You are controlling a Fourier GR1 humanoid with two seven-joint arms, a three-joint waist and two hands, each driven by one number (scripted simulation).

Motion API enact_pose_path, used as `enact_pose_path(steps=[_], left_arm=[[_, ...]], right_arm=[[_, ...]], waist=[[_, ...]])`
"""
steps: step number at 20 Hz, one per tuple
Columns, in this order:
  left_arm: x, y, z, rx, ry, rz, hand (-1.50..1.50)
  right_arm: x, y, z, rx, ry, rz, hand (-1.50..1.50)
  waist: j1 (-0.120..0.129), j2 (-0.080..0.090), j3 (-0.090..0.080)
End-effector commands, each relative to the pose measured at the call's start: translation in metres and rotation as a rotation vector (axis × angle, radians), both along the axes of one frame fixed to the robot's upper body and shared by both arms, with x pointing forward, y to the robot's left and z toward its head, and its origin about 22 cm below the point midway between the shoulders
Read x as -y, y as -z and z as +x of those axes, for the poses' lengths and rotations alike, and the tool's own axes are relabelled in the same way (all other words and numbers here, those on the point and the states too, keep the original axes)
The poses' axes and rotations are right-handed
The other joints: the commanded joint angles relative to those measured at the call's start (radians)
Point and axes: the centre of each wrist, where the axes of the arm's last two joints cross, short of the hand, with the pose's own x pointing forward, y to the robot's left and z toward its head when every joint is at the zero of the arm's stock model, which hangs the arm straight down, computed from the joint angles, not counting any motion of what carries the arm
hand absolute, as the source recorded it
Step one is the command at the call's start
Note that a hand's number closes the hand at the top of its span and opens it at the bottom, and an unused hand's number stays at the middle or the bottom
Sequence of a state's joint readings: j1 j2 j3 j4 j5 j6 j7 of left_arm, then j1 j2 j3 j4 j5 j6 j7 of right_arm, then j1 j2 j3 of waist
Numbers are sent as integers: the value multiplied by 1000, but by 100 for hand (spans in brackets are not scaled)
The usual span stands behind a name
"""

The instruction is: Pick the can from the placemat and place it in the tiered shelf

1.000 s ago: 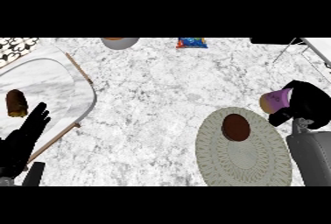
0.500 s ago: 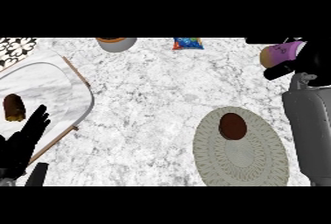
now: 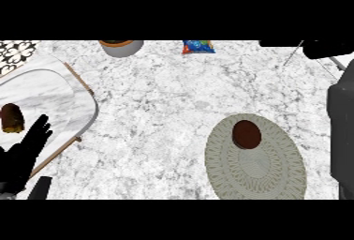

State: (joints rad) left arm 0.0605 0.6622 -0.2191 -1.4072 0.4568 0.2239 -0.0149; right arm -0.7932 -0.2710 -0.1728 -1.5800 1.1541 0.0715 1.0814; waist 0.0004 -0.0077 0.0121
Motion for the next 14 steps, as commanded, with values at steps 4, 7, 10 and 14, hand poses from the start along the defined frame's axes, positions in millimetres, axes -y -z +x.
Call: enact_pose_path(steps=[4, 7, 10, 14], left_arm=[[7, 2, 11, 23, -6, -53, 0], [11, -6, 15, 50, -13, -70, 0], [8, -3, 16, 45, -21, -43, 0], [9, -6, 15, 30, -9, -55, 0]], right_arm=[[-9, -55, -16, 55, 132, -22, 150], [-4, -73, -8, 70, 200, -52, 150], [18, -96, 0, -45, 256, -126, 150], [37, -86, 0, -72, 270, -139, 150]], waist=[[-5, 4, -13], [1, 5, -13], [-3, 5, -14], [-6, 4, -13]])
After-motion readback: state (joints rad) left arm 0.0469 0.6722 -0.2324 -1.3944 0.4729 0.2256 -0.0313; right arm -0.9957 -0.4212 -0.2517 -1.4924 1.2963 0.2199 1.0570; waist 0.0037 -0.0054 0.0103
